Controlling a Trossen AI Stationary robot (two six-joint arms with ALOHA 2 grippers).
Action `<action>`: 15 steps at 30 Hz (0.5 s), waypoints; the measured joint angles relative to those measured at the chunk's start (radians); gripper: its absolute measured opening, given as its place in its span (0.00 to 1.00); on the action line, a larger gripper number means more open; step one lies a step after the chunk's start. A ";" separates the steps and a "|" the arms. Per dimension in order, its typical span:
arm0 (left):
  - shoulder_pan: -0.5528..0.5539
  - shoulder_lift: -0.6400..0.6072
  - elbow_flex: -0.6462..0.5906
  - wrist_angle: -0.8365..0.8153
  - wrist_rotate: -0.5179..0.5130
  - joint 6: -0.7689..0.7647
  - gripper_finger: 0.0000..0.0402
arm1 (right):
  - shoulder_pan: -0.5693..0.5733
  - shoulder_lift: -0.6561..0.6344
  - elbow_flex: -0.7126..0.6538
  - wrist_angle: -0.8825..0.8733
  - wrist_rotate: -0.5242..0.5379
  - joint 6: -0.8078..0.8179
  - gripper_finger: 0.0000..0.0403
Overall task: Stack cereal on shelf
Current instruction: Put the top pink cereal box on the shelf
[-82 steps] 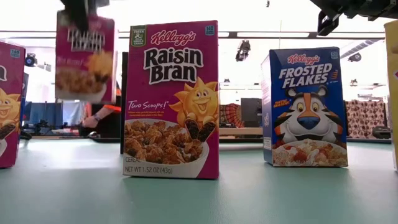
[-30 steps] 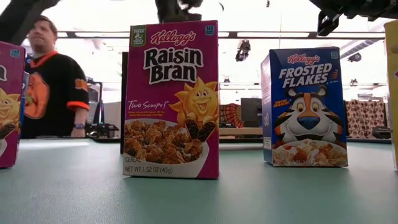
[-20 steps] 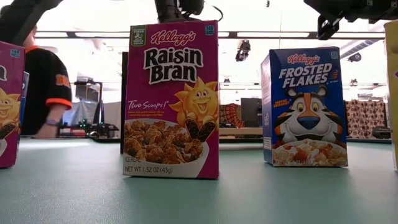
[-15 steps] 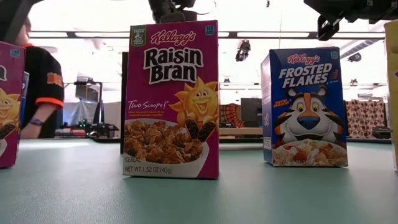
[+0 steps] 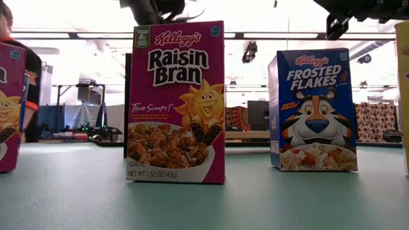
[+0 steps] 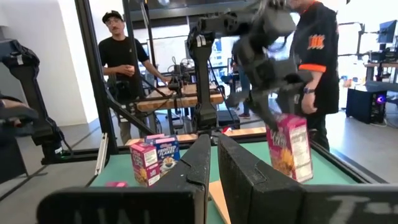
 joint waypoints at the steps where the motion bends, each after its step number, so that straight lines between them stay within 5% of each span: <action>1: 0.001 0.000 -0.013 -0.002 0.000 -0.001 0.39 | 0.000 0.000 0.000 0.003 0.000 -0.001 0.06; 15: 0.012 0.052 -0.044 0.004 -0.081 0.013 0.39 | 0.000 0.000 0.000 0.006 0.001 -0.022 0.06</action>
